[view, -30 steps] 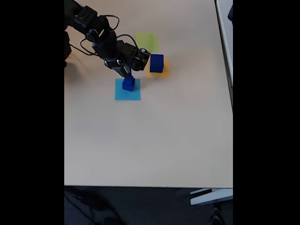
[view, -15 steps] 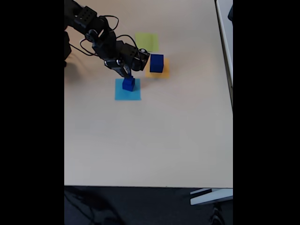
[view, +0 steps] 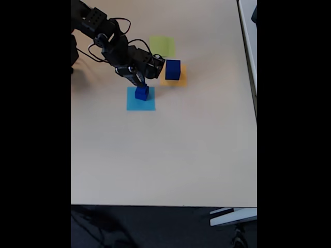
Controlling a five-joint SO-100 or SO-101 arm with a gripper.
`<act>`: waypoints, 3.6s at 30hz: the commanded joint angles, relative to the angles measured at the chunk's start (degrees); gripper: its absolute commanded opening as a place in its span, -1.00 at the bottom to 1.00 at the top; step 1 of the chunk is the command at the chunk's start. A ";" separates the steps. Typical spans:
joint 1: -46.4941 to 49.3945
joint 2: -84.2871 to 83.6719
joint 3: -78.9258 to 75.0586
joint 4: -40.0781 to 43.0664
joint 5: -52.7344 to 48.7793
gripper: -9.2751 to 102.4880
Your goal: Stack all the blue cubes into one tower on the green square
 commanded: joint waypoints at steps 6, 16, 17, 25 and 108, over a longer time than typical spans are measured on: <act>0.18 4.04 0.18 -1.58 0.35 -0.74; 0.18 4.22 0.53 -1.76 0.26 -0.73; 0.18 4.22 0.53 -1.76 0.26 -0.73; 0.18 4.22 0.44 -1.76 0.26 -0.71; -21.01 -22.50 -21.18 -20.65 4.75 -0.28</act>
